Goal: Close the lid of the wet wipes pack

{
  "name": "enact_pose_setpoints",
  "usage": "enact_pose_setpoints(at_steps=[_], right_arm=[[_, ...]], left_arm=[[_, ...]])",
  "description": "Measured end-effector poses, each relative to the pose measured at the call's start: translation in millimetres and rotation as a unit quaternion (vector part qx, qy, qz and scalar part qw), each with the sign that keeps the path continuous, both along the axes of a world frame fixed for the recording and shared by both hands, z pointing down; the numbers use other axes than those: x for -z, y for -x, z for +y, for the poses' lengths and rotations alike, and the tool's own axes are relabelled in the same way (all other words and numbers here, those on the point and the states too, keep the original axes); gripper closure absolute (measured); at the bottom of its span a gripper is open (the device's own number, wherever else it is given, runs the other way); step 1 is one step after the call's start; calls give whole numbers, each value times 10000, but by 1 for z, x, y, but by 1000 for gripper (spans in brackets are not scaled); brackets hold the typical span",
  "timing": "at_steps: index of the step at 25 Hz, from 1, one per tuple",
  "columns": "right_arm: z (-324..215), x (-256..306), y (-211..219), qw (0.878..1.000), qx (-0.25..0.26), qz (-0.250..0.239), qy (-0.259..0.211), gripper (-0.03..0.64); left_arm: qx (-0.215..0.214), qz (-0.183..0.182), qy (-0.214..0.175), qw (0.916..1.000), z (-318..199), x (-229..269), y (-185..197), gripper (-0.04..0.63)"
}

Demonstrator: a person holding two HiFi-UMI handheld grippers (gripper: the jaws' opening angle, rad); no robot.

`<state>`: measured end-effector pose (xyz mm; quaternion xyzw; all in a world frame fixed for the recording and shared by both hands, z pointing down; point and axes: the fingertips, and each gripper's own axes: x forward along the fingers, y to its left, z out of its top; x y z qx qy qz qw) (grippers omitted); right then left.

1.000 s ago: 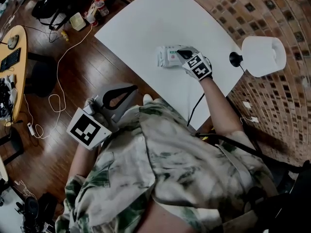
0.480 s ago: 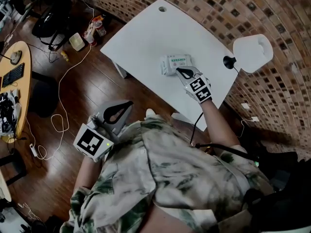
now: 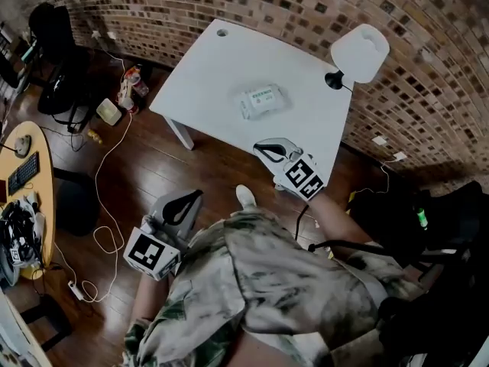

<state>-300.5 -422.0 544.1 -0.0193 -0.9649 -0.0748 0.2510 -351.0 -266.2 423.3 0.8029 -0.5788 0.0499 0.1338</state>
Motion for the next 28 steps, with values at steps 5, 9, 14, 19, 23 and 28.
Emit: enact_pose_setpoints(at_steps=[5,9,14,19,23,28], right_arm=[[53,22,-30,9993,-204,-248,208,615],[86,35,-57,9988,-396,-265,148,615],[118,52,-82,9989,-289,-352,56,615],[137,70,-123,9976,-333,-606,98,615],[148,86,-167,9965,-229,-789,122,615],[163,99,-238,9955,-6,-944,122,615]], left_arm=[[-241,167,58,9996,33,-6,-21,594],[-619,174,54,9979,49,-5,-38,594],[-818,62,-79,9966,61,3,-68,594],[-987,31,-89,9951,63,5,-115,594],[-1037,-35,-126,9945,55,13,-160,594],[-926,6,-248,9954,52,25,-231,594]])
